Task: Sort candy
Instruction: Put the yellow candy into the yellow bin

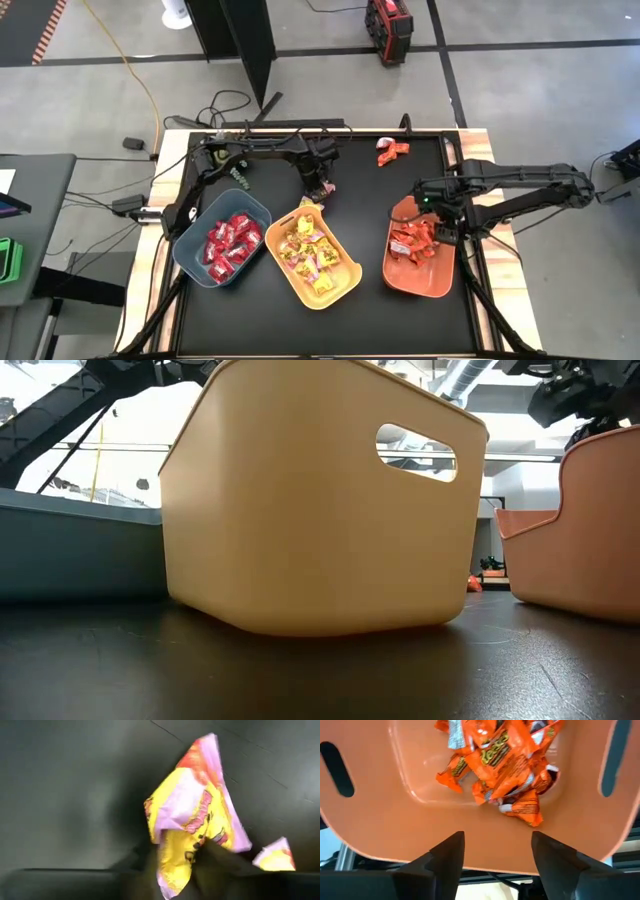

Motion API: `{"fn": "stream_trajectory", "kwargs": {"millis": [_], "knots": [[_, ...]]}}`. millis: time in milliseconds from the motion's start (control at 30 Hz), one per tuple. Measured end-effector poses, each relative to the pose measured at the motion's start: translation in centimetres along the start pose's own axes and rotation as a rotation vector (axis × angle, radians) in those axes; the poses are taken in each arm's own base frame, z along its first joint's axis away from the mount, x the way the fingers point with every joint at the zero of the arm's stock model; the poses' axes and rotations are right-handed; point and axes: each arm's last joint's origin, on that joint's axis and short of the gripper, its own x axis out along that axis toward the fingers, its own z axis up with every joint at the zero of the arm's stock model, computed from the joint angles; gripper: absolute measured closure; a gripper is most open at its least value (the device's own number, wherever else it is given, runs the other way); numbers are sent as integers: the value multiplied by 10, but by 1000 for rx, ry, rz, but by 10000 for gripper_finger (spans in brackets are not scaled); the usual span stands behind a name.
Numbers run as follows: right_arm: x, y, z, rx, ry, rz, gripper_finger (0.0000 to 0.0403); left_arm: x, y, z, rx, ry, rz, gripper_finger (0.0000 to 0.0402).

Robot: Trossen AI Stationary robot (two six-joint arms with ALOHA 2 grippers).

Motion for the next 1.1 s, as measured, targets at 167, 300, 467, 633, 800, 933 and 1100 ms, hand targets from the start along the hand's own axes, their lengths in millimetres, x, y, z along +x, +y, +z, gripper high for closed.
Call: {"fn": "stream_trajectory", "kwargs": {"millis": [167, 300, 467, 633, 800, 933, 1100], "knots": [[0, -1, 0, 0, -6, -20, 149, -15, 0, 3, 9, -11, 50, 388], [0, -1, 0, -7, -8, -26, 150, -72, -3, 11, 63, -99, 74, 397], [-1, -4, 1, -37, -22, -73, 150, -168, -18, -4, 265, -236, -41, 399], [-3, -16, 5, -48, -52, -116, 150, -241, -41, -48, 522, -329, -272, 400], [-8, -38, 14, -19, -128, -147, 150, -247, -71, -74, 642, -187, -373, 400], [-14, -57, 22, 24, -232, -161, 150, -237, -97, -79, 678, -146, -407, 390], [-21, -77, 31, 79, -370, -195, 150, -206, -119, -80, 669, -63, -283, 367]]}}
